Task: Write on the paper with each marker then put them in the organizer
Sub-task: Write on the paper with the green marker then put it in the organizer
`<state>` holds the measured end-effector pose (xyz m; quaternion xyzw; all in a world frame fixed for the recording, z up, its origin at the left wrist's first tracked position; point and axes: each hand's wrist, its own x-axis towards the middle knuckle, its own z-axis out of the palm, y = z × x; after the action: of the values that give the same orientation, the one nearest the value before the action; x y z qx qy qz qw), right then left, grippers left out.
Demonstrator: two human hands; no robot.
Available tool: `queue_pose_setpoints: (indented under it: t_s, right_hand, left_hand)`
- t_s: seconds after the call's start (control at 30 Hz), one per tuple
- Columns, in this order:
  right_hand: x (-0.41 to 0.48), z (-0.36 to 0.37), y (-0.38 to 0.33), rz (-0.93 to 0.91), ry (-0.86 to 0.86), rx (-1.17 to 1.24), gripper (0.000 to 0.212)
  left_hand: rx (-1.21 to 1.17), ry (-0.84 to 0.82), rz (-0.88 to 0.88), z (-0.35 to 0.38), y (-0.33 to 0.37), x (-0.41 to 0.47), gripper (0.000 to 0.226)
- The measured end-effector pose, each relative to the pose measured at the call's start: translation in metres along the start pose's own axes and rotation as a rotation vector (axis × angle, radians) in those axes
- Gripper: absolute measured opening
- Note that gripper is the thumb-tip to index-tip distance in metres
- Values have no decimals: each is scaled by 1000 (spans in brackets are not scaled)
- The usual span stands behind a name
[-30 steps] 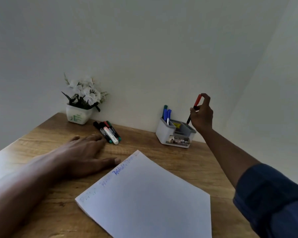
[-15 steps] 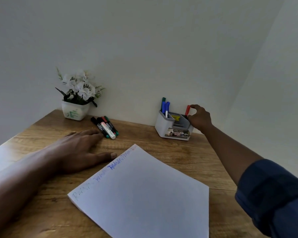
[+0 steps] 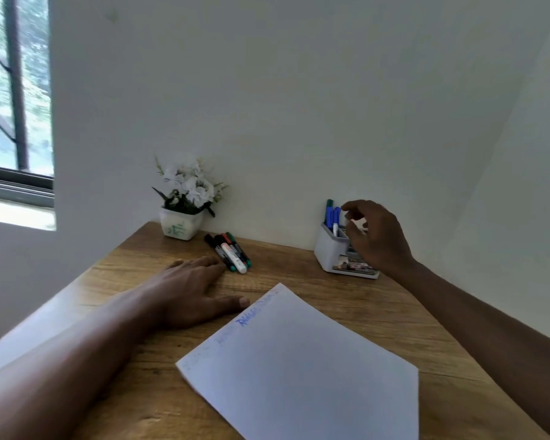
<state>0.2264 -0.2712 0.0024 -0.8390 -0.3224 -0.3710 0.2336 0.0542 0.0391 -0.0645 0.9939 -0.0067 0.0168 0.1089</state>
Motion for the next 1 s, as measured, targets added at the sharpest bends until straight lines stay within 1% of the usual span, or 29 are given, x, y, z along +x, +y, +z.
queue_pose_setpoints:
  t_s: [0.07, 0.17, 0.2, 0.3, 0.37, 0.5, 0.67, 0.73, 0.87, 0.93, 1.0]
  right_hand:
    - [-1, 13, -25, -5, -99, 111, 18]
    - [6, 44, -59, 78, -279, 207, 8]
    - [11, 55, -69, 114, -335, 215, 8]
    - [30, 84, -96, 234, -500, 252, 12]
    - [45, 104, -108, 264, -587, 248, 16]
    - [70, 131, -124, 303, -676, 201, 23]
    - [79, 144, -136, 420, -811, 133, 32]
    - [79, 149, -138, 441, -820, 96, 34]
    - [75, 153, -140, 450, -780, 49, 44]
    - [72, 150, -140, 464, -739, 55, 51]
    - [69, 141, -138, 476, -674, 92, 50]
  left_hand:
    - [7, -10, 0, -1, 2, -2, 108]
    - [1, -18, 5, -2, 2, -4, 103]
    - [1, -18, 5, -2, 2, -4, 103]
    - [-2, -13, 3, -2, 2, -3, 103]
    - [-13, 2, 9, 0, -1, -1, 105]
    - [-31, 22, 19, 3, -6, 4, 110]
    - [-37, 22, 32, 3, -7, 6, 107]
    - [-37, 21, 33, 3, -7, 6, 107]
    - [-41, 28, 31, 4, -8, 6, 107]
    - [-47, 33, 36, 5, -8, 7, 109]
    - [-57, 35, 41, 6, -9, 6, 110]
